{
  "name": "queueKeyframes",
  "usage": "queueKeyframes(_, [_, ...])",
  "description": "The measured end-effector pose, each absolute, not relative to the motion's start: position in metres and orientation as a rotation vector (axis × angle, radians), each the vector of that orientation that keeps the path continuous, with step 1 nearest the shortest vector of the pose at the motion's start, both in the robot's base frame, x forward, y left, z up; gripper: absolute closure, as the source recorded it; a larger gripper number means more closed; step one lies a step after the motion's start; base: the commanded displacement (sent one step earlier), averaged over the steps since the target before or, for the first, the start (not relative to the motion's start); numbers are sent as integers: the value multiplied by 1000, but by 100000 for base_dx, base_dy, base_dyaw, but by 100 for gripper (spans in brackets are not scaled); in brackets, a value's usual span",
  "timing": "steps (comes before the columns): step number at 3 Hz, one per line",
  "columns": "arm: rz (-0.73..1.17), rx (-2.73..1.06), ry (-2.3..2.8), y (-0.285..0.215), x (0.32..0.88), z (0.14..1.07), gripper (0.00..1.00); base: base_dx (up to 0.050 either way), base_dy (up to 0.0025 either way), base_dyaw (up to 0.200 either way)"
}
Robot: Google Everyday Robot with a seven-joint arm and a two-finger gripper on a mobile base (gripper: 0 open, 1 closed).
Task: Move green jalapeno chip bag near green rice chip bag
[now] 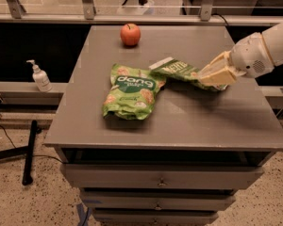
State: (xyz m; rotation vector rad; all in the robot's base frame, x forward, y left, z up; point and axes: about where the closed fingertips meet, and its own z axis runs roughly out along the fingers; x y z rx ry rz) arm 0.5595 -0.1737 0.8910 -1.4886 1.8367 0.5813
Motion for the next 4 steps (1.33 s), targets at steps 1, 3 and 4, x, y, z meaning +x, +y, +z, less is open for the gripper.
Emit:
queueKeyframes(1, [605,-1579,1811,-175,530,888,82,0,0,0])
queueKeyframes(3, [638,-1668,1762,-177,495,885,35,0,0,0])
queueKeyframes(4, [652,-1681,1747,-175,488,885,13,0,0,0])
